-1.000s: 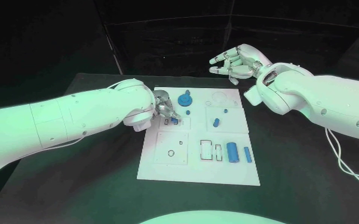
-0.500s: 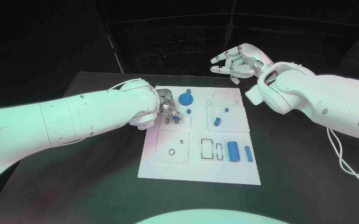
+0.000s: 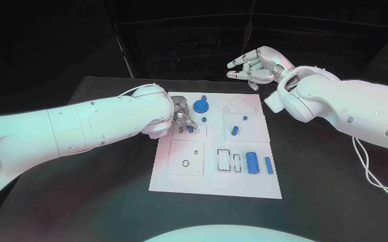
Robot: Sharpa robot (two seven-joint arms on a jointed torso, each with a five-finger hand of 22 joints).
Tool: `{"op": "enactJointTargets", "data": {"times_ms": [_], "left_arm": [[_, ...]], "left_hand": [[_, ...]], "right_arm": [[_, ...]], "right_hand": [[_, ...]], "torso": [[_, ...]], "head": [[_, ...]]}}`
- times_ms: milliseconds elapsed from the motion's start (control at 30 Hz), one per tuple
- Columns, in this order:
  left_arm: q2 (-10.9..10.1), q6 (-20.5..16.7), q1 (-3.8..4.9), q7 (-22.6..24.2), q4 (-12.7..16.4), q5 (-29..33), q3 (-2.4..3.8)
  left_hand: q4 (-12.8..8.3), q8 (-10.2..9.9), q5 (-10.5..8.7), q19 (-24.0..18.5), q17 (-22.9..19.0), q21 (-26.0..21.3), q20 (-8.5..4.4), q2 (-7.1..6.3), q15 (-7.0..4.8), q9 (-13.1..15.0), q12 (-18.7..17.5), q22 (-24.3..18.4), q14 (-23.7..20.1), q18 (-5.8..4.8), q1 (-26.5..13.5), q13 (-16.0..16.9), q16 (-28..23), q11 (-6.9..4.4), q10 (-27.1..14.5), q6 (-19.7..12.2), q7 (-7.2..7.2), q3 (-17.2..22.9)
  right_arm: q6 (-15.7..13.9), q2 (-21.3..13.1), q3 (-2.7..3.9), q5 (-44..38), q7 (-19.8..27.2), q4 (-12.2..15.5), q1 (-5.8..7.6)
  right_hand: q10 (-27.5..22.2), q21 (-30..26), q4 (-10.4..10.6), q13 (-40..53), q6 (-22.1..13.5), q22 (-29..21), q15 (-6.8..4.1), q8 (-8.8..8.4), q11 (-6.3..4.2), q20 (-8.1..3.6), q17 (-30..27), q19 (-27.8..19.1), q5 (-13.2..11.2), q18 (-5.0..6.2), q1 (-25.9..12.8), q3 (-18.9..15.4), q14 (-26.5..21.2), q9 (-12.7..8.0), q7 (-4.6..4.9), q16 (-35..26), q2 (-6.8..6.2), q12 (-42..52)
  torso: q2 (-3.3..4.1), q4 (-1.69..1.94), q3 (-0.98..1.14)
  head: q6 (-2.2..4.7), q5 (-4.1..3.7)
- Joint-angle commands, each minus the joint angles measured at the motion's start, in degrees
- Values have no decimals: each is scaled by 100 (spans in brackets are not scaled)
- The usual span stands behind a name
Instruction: Assemble the parts on the task board
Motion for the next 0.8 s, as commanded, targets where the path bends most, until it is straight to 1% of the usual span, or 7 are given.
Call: {"op": "enactJointTargets", "data": {"times_ms": [33, 167, 367, 467, 533, 633, 800], "left_arm": [[3, 220, -10, -105, -23, -77, -9], [4, 275, -12, -122, -25, -85, -9], [2, 328, -14, -98, -9, -112, -10], [-4, 364, -14, -75, -1, -117, -10], [-7, 379, -14, -71, 3, -118, -10], [-15, 403, -14, -68, 8, -119, -10], [-24, 410, -14, -75, 9, -120, -10]], "left_hand": [[-752, 31, 19, 45, 1509, 17, -12, 36, 8, -3, -31, 10, 595, -59, -37, -6, 18, -17, -19, 32, -29, 801], [-741, 45, 18, 47, 1509, 22, -13, 22, 6, 12, -35, 18, 595, -60, -67, -13, 18, -20, -15, 45, -35, 811], [-722, 66, 16, 47, 1509, 20, -15, 7, 2, 32, -80, 18, 595, -60, -109, -71, 18, -27, -30, 65, -45, 820], [-708, 78, 15, 45, 1509, 16, -17, 3, -1, 44, -106, 14, 595, -59, -135, -105, 18, -32, -38, 75, -51, 825], [-704, 82, 15, 46, 1509, 17, -18, 2, -2, 48, -117, 16, 595, -59, -142, -120, 18, -34, -42, 79, -53, 827], [-693, 108, 14, 46, 1509, 14, -22, -4, -8, 68, -79, 15, 595, -58, -164, -77, 18, -42, -11, 103, -65, 834], [-686, 125, 14, 46, 1509, 14, -25, -6, -12, 82, -70, 16, 595, -58, -179, -69, 18, -48, -1, 117, -71, 840]], "right_arm": [[7, 5, 3, -38, 1, 5, 11], [6, 8, 3, -38, 1, 2, 11], [8, 23, 3, -39, 7, -7, 11], [10, 32, 3, -39, 9, -22, 11], [10, 36, 3, -39, 9, -27, 11], [12, 43, 3, -39, 11, -35, 10], [14, 50, 3, -39, 12, -41, 10]], "right_hand": [[-7, -19, -15, -3, -28, -5, -36, 30, -15, 3, 5, 16, 39, 39, 19, -31, 119, 0, -8, -13, 13, 8], [-7, -19, -15, -3, -28, -5, -36, 30, -15, 3, 5, 16, 39, 39, 19, -31, 119, 0, -8, -13, 13, 8], [-7, -19, -15, -3, -28, -5, -36, 30, -15, 3, 5, 16, 39, 39, 19, -31, 119, 0, -8, -13, 13, 8], [-10, -27, -10, -7, -29, -16, -35, 32, -15, 3, 5, 14, 44, 41, 17, -36, 119, 0, -7, -14, 12, 6], [-10, -27, -10, -7, -29, -16, -35, 32, -15, 3, 5, 14, 44, 41, 17, -36, 119, 0, -7, -14, 12, 6], [-10, -27, -10, -7, -29, -16, -35, 32, -15, 3, 5, 14, 44, 41, 17, -36, 119, 0, -7, -14, 12, 6], [-10, -27, -10, -7, -29, -16, -35, 32, -15, 3, 5, 14, 44, 41, 17, -36, 119, 0, -7, -14, 12, 6]], "torso": [[-3, 4, -2], [-3, 8, -1], [-3, 0, 1], [-3, 3, 0], [-3, 5, 0], [-2, 10, 1], [-3, 6, 0]], "head": [[-8, -8], [-10, -2], [-13, -6], [-11, -4], [-22, -2], [-26, -6], [-26, -2]]}}
